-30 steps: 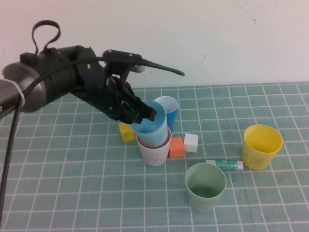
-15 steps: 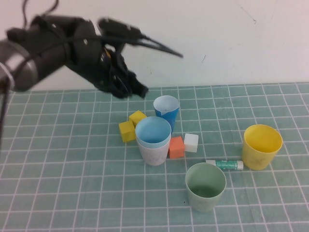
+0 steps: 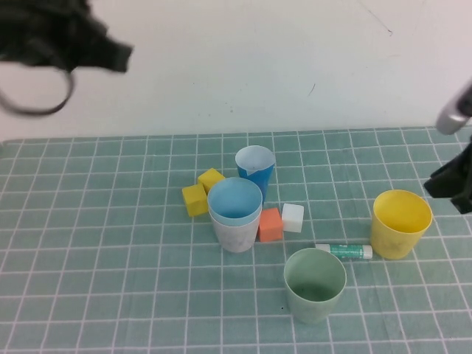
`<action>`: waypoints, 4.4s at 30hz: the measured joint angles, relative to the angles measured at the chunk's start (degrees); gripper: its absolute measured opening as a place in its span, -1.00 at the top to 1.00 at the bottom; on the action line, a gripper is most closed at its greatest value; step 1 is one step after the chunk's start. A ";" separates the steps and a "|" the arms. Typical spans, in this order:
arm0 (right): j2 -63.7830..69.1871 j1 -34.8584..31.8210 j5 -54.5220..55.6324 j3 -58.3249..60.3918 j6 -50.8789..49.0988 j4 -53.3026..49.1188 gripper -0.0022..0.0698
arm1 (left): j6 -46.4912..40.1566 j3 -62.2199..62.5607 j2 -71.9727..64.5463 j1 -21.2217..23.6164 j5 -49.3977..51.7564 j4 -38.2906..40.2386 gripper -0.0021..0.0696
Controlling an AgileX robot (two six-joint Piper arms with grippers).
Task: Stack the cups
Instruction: Pick up the yellow cup, then place the yellow cup on the green cup, then pick up the green cup, then place the green cup on the blue cup
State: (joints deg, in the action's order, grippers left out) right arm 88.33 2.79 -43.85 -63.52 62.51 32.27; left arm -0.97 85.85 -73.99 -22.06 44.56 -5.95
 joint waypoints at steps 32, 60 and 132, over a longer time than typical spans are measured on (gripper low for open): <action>16.46 5.03 -12.97 -20.78 -11.79 -13.65 0.89 | 10.59 -50.49 40.33 0.00 -10.56 -11.77 0.94; 19.99 26.88 -15.40 -20.92 -19.25 -21.32 0.78 | 13.79 -58.46 41.76 0.00 -21.01 -14.25 0.94; 40.88 30.74 -22.11 -70.47 -30.89 -25.18 0.02 | 13.79 -58.98 41.76 0.00 -22.88 -12.24 0.95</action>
State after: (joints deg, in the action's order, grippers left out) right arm 129.21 33.53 -65.96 -133.99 31.62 7.09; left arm 12.82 26.87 -32.23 -22.06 21.67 -18.19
